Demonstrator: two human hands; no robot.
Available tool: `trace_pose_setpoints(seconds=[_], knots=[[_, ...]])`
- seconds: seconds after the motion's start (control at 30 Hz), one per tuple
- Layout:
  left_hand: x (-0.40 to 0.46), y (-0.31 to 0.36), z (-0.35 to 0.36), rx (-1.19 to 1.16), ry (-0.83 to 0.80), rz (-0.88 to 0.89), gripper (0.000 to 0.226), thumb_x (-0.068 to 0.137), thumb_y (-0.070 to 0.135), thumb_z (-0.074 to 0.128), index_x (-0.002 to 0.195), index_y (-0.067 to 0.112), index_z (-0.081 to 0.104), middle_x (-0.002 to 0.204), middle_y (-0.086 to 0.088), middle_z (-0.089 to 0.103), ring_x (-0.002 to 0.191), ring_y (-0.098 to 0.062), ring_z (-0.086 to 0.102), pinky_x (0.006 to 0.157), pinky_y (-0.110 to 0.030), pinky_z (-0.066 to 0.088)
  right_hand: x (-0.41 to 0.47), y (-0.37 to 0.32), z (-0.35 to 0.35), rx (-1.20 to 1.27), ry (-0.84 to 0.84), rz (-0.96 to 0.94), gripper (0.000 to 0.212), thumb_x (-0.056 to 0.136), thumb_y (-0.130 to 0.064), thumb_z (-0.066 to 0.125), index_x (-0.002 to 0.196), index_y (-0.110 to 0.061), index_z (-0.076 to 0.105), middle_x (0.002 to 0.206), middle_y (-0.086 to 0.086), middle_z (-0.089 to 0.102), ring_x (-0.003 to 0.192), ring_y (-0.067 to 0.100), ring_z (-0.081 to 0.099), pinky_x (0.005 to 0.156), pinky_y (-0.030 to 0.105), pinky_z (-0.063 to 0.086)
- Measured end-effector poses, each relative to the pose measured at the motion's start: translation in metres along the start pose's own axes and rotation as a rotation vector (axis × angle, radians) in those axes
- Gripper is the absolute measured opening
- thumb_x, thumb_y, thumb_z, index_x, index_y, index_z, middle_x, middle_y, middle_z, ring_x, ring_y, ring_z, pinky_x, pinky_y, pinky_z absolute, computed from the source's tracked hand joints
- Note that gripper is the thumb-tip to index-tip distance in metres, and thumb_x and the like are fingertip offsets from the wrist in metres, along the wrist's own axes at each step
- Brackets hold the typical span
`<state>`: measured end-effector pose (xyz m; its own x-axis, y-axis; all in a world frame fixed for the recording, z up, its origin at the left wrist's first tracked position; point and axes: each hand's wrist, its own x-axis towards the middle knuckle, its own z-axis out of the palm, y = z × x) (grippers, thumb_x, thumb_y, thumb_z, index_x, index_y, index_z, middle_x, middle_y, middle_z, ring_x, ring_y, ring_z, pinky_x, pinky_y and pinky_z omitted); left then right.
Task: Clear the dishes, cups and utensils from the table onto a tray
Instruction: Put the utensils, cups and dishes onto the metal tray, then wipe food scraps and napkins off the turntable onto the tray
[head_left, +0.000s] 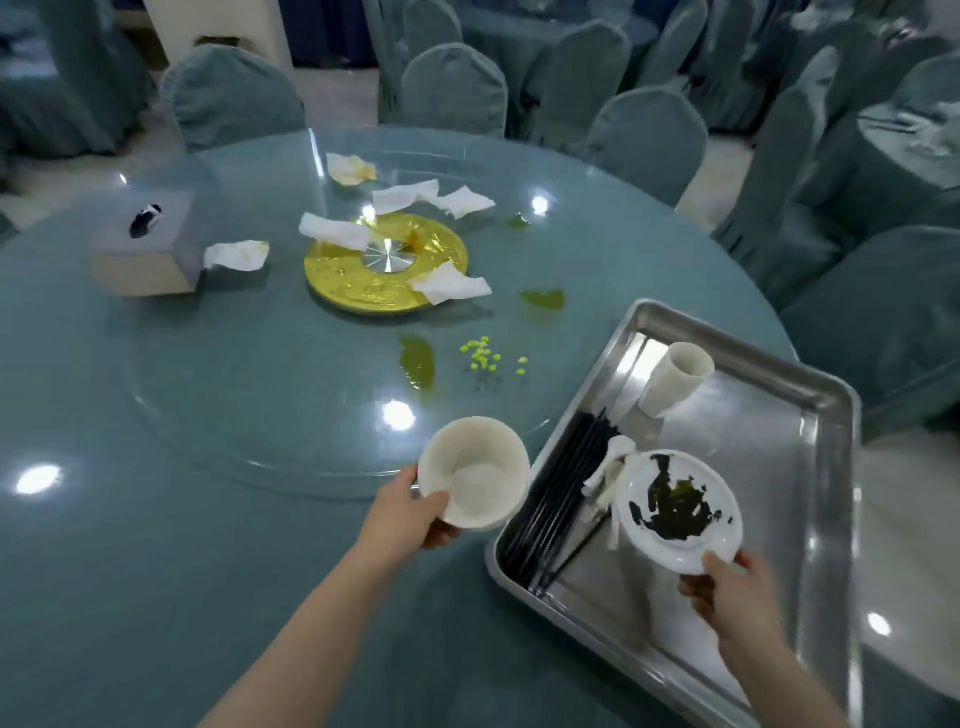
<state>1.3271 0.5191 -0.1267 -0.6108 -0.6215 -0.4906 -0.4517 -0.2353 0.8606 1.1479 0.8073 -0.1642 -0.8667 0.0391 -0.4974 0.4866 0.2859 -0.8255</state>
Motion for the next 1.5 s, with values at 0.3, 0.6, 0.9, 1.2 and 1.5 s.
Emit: trace_pose_setpoints(seconds=[0.3, 0.6, 0.9, 1.2, 1.5], knots=[[-0.009, -0.003, 0.099, 0.195, -0.149, -0.011, 0.029, 0.089, 0.011, 0.053, 0.117, 0.018, 0.052, 0.072, -0.008, 0.071, 0.05, -0.016, 0.063, 0.049, -0.025, 0.05, 0.043, 0.008, -0.051, 0.204, 0.08, 0.202, 0.034, 0.097, -0.013, 0.051, 0.13, -0.003, 0.047, 0.084, 0.018, 0.062, 0.062, 0.025, 0.058, 0.052, 0.029, 0.049], [-0.011, -0.024, 0.176, 0.396, -0.319, 0.018, 0.031, 0.088, 0.016, 0.057, 0.118, 0.02, 0.052, 0.101, -0.002, 0.065, 0.075, -0.018, 0.069, 0.058, -0.028, 0.055, 0.049, 0.007, -0.069, 0.328, -0.119, 0.289, 0.038, 0.095, -0.017, 0.055, 0.125, 0.005, 0.049, 0.115, 0.024, 0.062, 0.093, 0.032, 0.064, 0.084, 0.041, 0.052], [-0.007, -0.033, 0.218, 0.43, -0.385, 0.033, 0.034, 0.09, 0.023, 0.059, 0.123, 0.021, 0.051, 0.102, -0.001, 0.065, 0.082, -0.02, 0.069, 0.069, -0.038, 0.06, 0.047, 0.007, -0.104, 0.172, -0.187, 0.196, 0.02, 0.093, -0.017, 0.059, 0.108, -0.003, 0.062, 0.103, 0.016, 0.069, 0.094, 0.029, 0.066, 0.083, 0.038, 0.051], [-0.007, -0.018, 0.173, 0.405, -0.21, 0.009, 0.024, 0.094, 0.022, 0.054, 0.116, 0.03, 0.049, 0.081, 0.0, 0.072, 0.068, -0.013, 0.071, 0.063, -0.026, 0.056, 0.05, -0.019, -0.064, 0.093, -0.226, -0.026, 0.017, 0.092, -0.007, 0.053, 0.102, -0.009, 0.067, 0.092, 0.009, 0.072, 0.083, 0.021, 0.069, 0.078, 0.032, 0.054], [-0.014, -0.01, 0.074, 0.169, 0.1, 0.018, 0.022, 0.095, 0.004, 0.049, 0.115, 0.01, 0.056, 0.09, -0.015, 0.071, 0.077, -0.027, 0.067, 0.07, -0.027, 0.052, 0.041, -0.045, 0.016, -0.522, -0.125, -0.618, 0.028, 0.092, -0.017, 0.051, 0.117, -0.023, 0.063, 0.108, -0.01, 0.065, 0.099, 0.009, 0.06, 0.088, 0.03, 0.049]])
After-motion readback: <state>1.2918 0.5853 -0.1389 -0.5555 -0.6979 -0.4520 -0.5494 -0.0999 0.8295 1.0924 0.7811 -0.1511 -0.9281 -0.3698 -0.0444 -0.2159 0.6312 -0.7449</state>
